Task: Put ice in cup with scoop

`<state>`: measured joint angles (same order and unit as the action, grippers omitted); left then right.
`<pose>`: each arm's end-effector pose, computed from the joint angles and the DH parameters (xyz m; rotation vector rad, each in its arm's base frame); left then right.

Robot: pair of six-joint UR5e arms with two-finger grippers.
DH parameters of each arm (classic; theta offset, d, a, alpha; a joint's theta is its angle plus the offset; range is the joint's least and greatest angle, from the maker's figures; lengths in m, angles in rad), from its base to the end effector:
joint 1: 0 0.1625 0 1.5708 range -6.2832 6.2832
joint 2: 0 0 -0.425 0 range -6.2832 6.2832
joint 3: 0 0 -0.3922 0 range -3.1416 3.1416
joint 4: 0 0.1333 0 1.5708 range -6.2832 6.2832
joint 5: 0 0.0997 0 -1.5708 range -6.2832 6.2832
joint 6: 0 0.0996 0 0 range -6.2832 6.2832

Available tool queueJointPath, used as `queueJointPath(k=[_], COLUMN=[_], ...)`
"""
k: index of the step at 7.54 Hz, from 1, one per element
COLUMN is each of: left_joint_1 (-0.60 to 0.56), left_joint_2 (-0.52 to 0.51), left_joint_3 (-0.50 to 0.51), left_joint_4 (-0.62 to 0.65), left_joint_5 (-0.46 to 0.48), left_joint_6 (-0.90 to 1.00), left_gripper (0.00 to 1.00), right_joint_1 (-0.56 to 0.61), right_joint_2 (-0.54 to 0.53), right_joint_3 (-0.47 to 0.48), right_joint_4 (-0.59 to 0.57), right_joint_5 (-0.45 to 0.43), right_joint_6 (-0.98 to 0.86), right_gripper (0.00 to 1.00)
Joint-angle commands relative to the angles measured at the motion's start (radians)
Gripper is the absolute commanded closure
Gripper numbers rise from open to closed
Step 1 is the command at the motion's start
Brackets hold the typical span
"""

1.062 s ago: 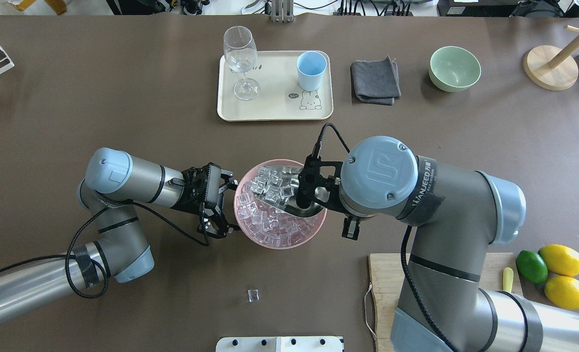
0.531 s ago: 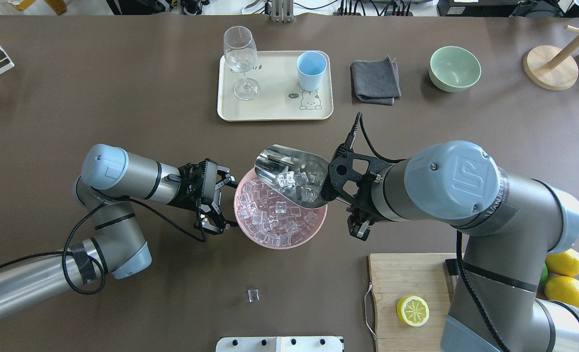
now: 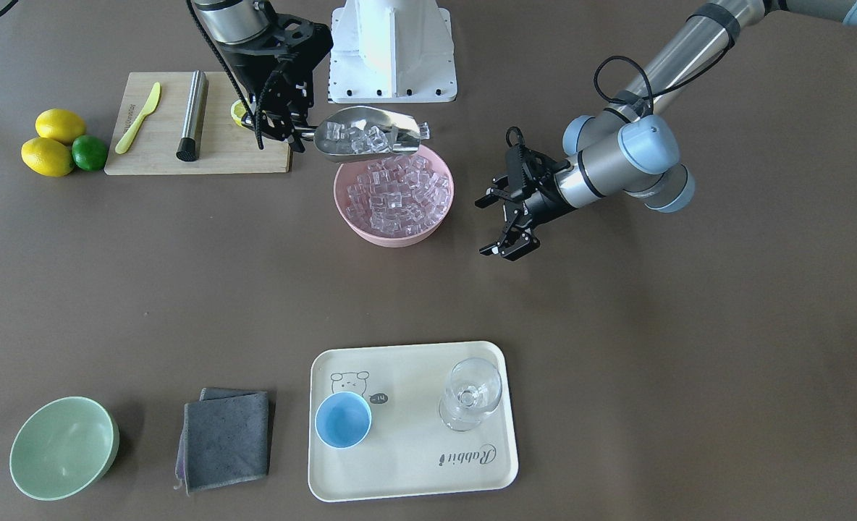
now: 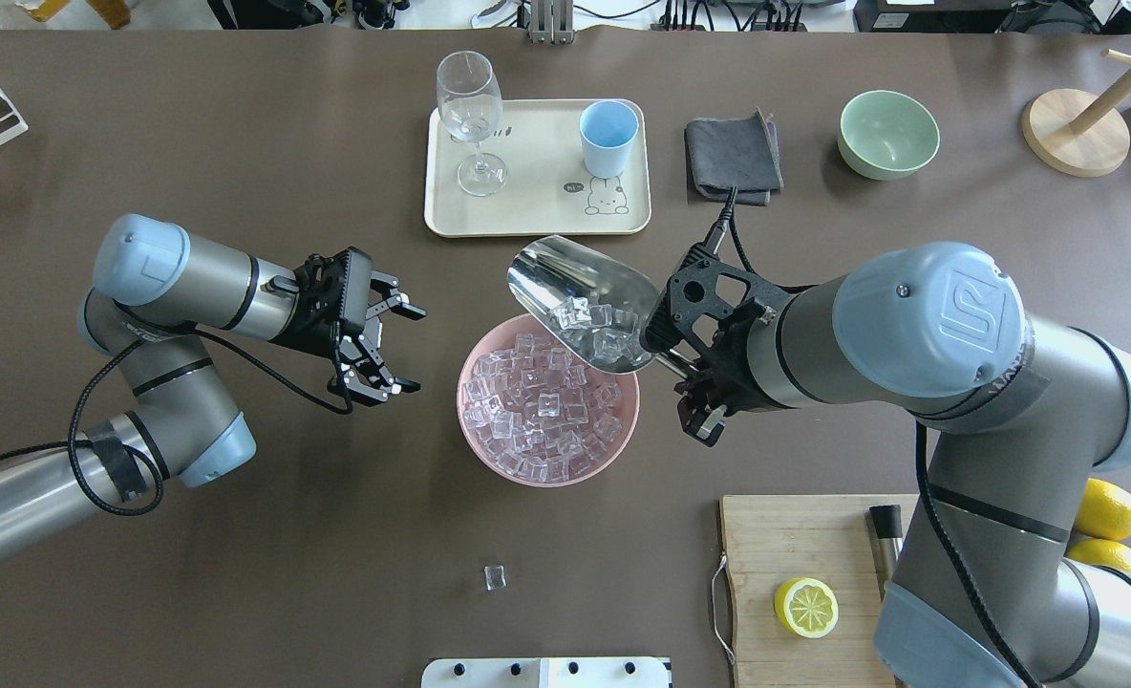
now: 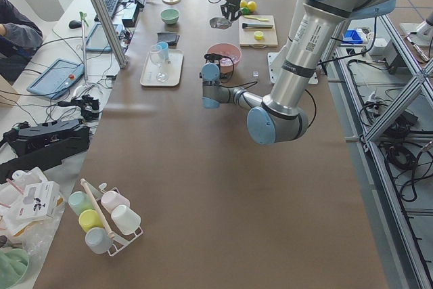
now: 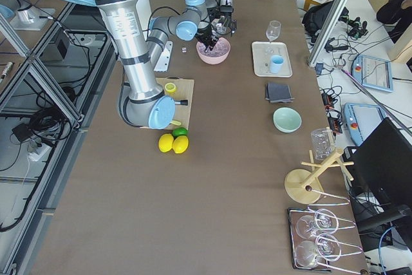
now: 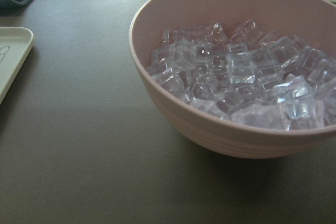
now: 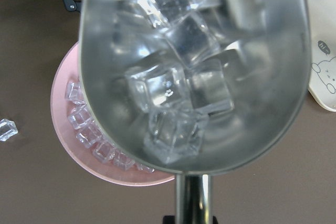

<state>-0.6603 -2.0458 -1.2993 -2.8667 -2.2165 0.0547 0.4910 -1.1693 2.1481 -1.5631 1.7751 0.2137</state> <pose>0.4802 -0.4658 0.3674 1.1814 1.1522 1.2344 -0.4064 -0.3455 0.1989 0.6966 -0.7696 -0.8909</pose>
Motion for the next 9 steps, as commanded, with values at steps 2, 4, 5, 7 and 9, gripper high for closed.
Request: queueJointPath(k=[2,4,5,7,9], left_joint_1=[-0.131,-0.182,-0.192,-0.235,-0.252], left_joint_2=[0.108,0.134,0.139,0.139,0.139], left_joint_3=[-0.165,-0.225,-0.226,-0.244,-0.288], left_joint_4=[0.276,0.368,0.419,0.563,0.75], left_joint_5=[-0.038,-0.037,-0.037,-0.037,-0.029], left_joint_6=[0.005,0.001,0.0,-0.001,0.0], left_gripper=[0.02,0.02,0.02,0.02,0.02], right_joint_1=[0.131,0.226,0.274,0.313,0.317], right_joint_2=[0.089,0.167,0.193,0.242,0.33], right_joint_3=[-0.123,-0.218,-0.252,-0.293,-0.405], right_joint_4=[-0.202,-0.328,-0.384,-0.544,-0.619], right_joint_5=[0.157,0.278,0.334,0.36,0.346], right_joint_6=[0.006,0.012,0.007,-0.008,-0.069], right_gripper=[1.0,1.0,1.0,1.0,1.0])
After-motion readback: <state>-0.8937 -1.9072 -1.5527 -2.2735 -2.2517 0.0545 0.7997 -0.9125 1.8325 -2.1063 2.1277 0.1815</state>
